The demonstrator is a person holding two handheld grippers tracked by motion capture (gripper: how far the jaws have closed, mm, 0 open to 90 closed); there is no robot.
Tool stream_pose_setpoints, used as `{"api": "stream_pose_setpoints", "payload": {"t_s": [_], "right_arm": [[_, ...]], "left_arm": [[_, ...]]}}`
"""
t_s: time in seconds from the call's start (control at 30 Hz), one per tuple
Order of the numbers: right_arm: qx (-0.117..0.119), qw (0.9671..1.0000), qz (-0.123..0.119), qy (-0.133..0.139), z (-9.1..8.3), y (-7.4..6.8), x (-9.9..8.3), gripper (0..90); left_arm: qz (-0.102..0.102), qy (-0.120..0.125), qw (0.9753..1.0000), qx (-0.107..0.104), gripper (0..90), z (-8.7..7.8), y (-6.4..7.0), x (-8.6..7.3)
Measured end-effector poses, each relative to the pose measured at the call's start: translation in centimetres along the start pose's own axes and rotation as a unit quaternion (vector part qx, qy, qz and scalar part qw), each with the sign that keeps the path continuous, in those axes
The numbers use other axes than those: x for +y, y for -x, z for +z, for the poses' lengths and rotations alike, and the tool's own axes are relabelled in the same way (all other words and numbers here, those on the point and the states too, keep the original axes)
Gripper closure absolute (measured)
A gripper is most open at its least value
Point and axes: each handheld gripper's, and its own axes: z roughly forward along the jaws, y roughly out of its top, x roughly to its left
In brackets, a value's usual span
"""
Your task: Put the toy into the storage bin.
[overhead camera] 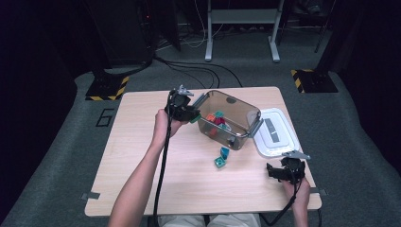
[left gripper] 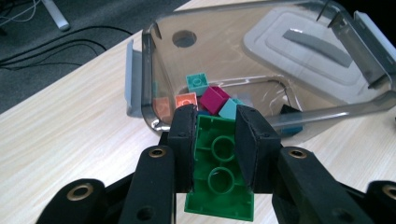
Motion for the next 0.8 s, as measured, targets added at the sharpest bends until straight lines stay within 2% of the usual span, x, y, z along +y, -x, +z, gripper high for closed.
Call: {"api": "stream_pose_setpoints", "payload": {"t_s": [0.1,0.33,0.6,0.8], "right_arm": [[0.0,1.0,0.0,0.0,0.0,0.0,0.0,9.8],[0.0,1.0,0.0,0.0,0.0,0.0,0.0,9.8],[0.001,1.0,0.0,0.0,0.0,0.0,0.0,9.9],[0.002,1.0,0.0,0.0,0.0,0.0,0.0,10.0]], "left_arm": [[0.008,-0.004,1.0,0.002,68.7,0.1,0.0,0.6],[0.011,-0.004,0.9999,0.006,68.7,0.6,0.1,1.8],[0.018,-0.013,0.9997,0.009,68.8,1.9,0.1,3.2],[0.022,-0.02,0.9995,0.013,68.7,2.7,0.0,3.7]]}}
